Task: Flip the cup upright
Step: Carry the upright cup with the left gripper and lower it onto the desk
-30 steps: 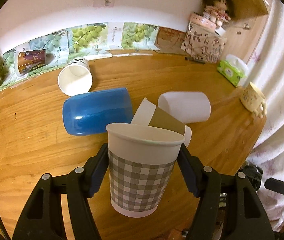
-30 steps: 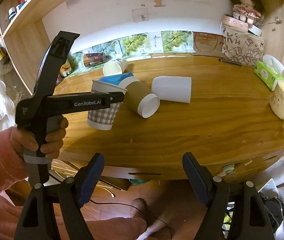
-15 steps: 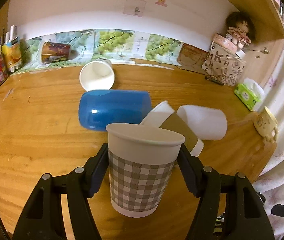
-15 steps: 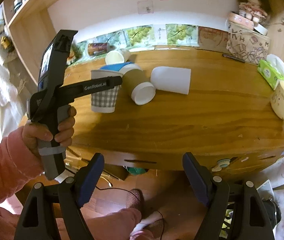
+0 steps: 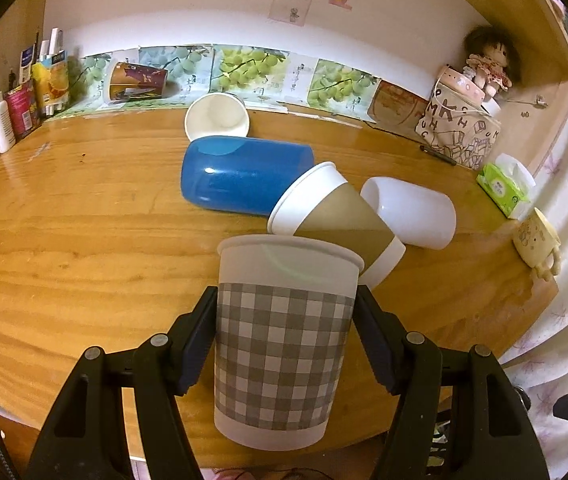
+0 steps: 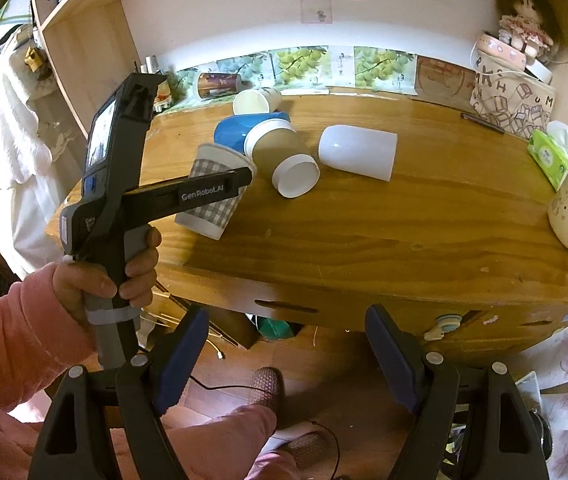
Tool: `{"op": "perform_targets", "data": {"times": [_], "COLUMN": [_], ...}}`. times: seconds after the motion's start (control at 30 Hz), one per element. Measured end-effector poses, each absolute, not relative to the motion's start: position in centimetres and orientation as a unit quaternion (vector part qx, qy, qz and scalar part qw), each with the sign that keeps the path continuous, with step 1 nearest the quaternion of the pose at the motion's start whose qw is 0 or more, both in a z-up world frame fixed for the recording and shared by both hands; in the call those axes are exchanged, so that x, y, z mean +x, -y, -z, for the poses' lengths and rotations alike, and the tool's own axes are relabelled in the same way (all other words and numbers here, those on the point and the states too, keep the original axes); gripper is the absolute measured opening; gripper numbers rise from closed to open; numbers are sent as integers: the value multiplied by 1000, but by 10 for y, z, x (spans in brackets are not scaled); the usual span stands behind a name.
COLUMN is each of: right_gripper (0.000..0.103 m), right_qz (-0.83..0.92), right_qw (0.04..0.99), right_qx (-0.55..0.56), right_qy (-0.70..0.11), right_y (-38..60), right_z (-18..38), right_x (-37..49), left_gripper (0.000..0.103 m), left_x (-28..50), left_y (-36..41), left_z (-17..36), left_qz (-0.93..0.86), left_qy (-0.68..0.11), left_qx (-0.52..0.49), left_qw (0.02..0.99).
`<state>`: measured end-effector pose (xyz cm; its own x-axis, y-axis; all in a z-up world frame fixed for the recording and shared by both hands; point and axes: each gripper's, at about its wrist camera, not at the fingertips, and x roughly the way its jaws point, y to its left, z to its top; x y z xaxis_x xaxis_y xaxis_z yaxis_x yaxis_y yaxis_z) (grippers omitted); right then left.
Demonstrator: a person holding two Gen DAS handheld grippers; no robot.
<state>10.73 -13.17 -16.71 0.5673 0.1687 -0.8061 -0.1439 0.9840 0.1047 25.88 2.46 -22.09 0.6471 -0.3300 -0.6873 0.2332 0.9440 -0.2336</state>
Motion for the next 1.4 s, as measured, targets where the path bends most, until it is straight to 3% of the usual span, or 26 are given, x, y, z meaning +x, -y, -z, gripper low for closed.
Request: {"op": "perform_targets", "data": {"times": [1.07,1.4], "right_gripper": [81,81], "right_qz": [-108,-119], "right_qw": [870,865], "right_qx": [11,9], "right_qy": [-482,-487], "right_y": [143,143], "right_z": [179,182], "right_x": [89,90], "left_gripper": [72,72], "left_x": [264,265], "left_y": [-12,-15], "left_z": [206,217], "left_qz": [114,104], "left_qy": [-298,-309], "left_qx": [-67,-70], "left_qw": [945,943]}}
